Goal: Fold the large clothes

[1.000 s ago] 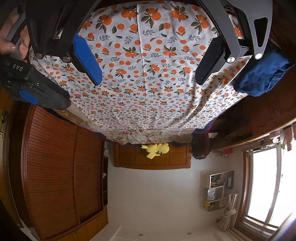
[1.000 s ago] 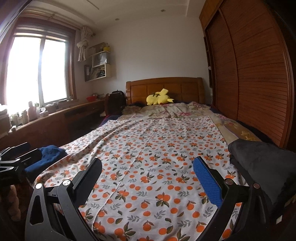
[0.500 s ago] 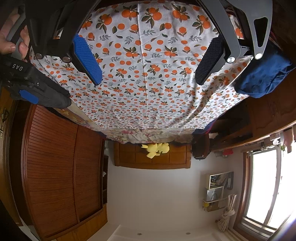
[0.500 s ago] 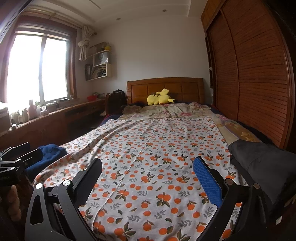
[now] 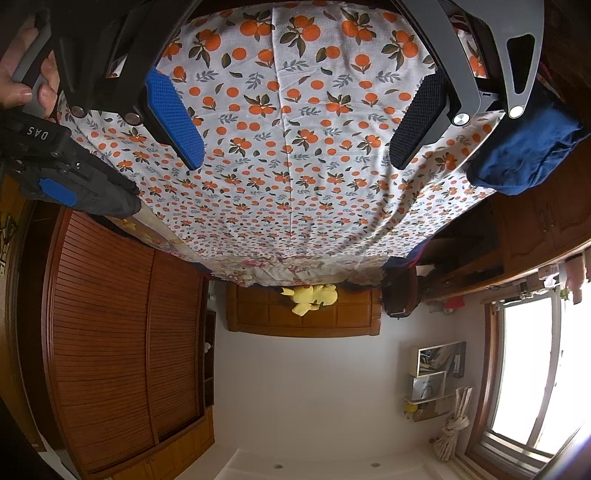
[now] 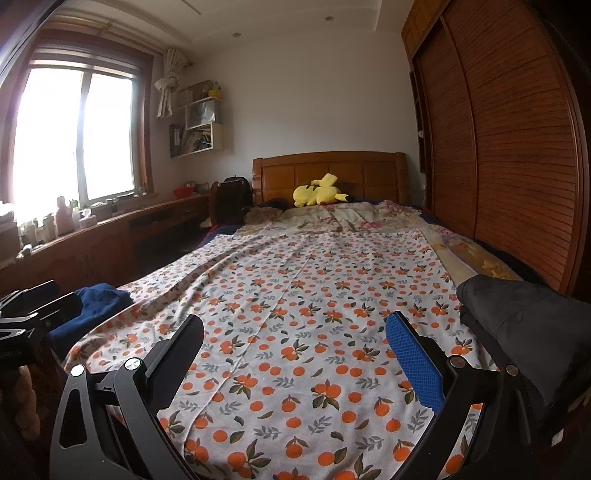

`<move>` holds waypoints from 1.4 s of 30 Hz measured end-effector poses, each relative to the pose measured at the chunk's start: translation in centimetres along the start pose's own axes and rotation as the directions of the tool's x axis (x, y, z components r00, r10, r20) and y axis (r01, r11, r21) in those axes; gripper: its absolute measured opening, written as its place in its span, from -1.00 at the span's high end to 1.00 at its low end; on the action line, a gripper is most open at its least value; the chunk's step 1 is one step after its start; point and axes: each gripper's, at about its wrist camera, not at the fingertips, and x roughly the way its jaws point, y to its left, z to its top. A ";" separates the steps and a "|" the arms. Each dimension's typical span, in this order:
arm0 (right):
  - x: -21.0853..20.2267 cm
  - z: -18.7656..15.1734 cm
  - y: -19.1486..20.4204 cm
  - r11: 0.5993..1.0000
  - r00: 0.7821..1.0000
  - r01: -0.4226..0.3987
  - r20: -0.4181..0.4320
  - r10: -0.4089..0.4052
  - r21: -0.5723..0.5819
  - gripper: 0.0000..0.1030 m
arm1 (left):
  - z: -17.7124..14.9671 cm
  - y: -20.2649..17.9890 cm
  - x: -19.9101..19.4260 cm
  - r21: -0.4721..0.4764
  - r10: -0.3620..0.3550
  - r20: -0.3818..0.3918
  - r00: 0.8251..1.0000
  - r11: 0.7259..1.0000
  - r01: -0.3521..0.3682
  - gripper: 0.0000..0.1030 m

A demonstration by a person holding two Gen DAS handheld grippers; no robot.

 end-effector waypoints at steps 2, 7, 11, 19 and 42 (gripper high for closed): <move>0.0 0.0 0.0 1.000 1.000 0.000 -0.001 0.000 0.000 -0.85 | 0.0 0.0 0.0 -0.001 -0.003 -0.001 1.000 1.000 0.003 -0.96; 0.0 0.0 -0.2 1.000 1.000 0.001 -0.002 -0.001 0.001 -0.85 | -0.1 0.0 0.0 -0.002 -0.004 0.000 1.000 1.000 0.004 -0.96; 0.0 0.0 -0.1 1.000 1.000 0.000 -0.002 0.000 0.000 -0.85 | -0.2 0.0 0.0 0.000 -0.004 -0.001 1.000 1.000 0.004 -0.96; 0.0 0.0 -0.1 1.000 1.000 0.001 -0.001 -0.001 0.001 -0.85 | -0.2 0.0 0.0 -0.001 -0.005 0.001 1.000 1.000 0.005 -0.96; 0.0 0.0 -0.2 1.000 1.000 -0.003 0.000 0.003 0.004 -0.85 | -0.1 -0.1 -0.4 0.002 -0.005 0.009 1.000 1.000 0.005 -0.96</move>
